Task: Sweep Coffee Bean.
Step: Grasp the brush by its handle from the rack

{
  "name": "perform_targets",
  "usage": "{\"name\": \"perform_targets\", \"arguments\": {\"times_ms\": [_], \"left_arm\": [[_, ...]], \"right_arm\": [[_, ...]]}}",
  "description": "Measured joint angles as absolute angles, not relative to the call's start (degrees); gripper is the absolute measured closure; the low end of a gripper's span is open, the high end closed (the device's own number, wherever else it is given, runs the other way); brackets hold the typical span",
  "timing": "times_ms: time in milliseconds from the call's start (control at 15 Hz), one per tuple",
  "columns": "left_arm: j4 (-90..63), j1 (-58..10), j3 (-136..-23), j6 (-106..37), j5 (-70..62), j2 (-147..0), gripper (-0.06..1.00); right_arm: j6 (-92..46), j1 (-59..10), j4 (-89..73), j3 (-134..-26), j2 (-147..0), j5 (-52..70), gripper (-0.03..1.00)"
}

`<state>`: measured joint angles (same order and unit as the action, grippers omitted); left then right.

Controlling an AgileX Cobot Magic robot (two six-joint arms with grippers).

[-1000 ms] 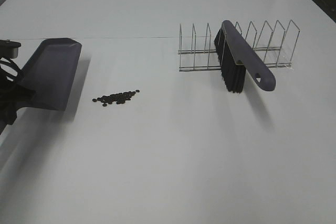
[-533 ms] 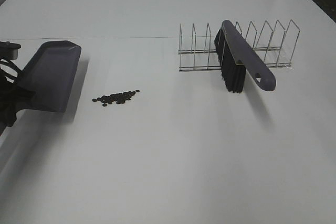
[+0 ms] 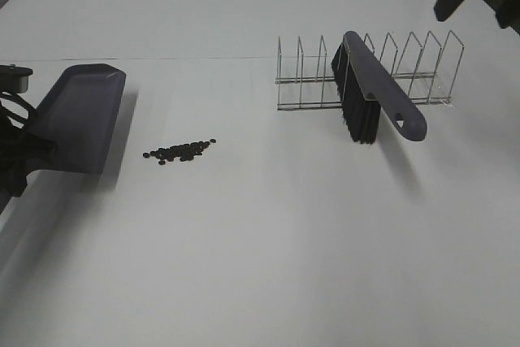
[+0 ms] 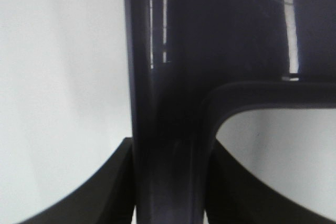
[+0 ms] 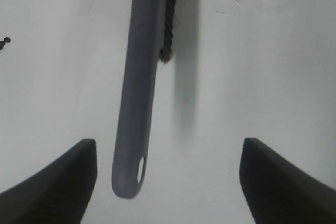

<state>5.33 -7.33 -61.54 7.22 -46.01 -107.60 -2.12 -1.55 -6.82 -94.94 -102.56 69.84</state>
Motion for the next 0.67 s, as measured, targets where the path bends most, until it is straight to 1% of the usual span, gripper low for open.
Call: {"name": "perform_targets", "arguments": {"times_ms": [133, 200, 267, 400, 667], "left_arm": [[5.33, -7.33, -61.54, 7.22, -46.01, -107.60, 0.61], [5.27, -7.33, -61.54, 7.22, -46.01, -107.60, 0.61], [5.27, -7.33, -61.54, 7.22, -46.01, -107.60, 0.61], [5.27, -7.33, -61.54, 7.22, -46.01, -107.60, 0.61], [5.27, -7.33, -61.54, 7.22, -46.01, -107.60, 0.61]], "right_arm": [[-2.35, -5.10, -5.44, -101.93, -109.15, 69.84, 0.26], [-2.41, -6.59, -5.21, -107.54, -114.02, 69.84, 0.26], [-2.41, -6.93, -5.84, -111.38, -117.40, 69.84, 0.26], [-2.41, -6.93, -6.82, -116.20, -122.90, 69.84, 0.26], [-2.41, -6.93, -7.62, -119.12, -130.46, 69.79, 0.26]]}}
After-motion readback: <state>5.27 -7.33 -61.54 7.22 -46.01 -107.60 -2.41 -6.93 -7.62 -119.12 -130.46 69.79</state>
